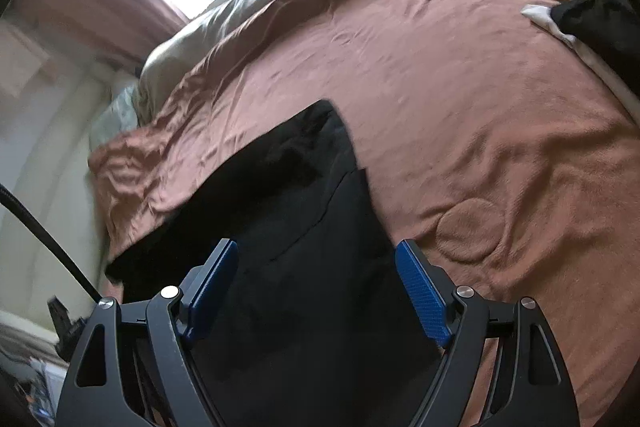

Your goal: Fold large clothes

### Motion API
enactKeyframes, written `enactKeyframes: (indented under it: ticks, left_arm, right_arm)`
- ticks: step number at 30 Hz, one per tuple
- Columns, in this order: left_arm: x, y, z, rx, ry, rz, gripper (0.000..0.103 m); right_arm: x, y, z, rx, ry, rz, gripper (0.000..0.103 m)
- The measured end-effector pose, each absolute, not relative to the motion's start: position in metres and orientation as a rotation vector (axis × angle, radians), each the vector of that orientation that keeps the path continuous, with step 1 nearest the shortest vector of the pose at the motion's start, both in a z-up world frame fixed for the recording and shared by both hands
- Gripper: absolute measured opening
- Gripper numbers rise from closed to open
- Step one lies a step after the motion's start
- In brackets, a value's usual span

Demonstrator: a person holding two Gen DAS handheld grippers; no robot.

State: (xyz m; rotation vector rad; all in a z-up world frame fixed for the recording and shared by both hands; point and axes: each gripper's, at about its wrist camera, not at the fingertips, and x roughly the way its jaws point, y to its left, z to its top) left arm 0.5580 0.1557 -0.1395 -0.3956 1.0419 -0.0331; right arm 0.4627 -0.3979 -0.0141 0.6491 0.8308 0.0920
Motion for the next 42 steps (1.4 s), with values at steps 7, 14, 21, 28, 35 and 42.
enactKeyframes:
  ticks: [7, 14, 21, 28, 35, 42]
  left_arm:
    - [0.588, 0.124, -0.158, -0.214, 1.134, -0.016, 0.074]
    - [0.654, 0.113, -0.173, -0.143, 1.168, 0.014, 0.074]
    - [0.706, 0.116, -0.182, -0.119, 1.157, 0.089, 0.074]
    - [0.684, 0.128, -0.171, -0.187, 1.136, 0.041, 0.074]
    - [0.614, 0.143, -0.162, -0.243, 1.14, -0.035, 0.074]
    - [0.545, 0.149, -0.163, -0.276, 1.133, -0.074, 0.074]
  right_arm:
    - [0.501, -0.351, -0.013, 0.523, 0.928, 0.125, 0.08]
    - [0.561, -0.328, -0.029, 0.473, 1.002, 0.121, 0.08]
    - [0.602, -0.311, -0.04, 0.432, 1.017, 0.129, 0.08]
    - [0.58, -0.326, -0.038, 0.448, 0.98, 0.114, 0.08]
    - [0.523, -0.358, -0.036, 0.483, 0.958, 0.074, 0.08]
    - [0.467, -0.379, -0.034, 0.495, 0.949, 0.039, 0.08]
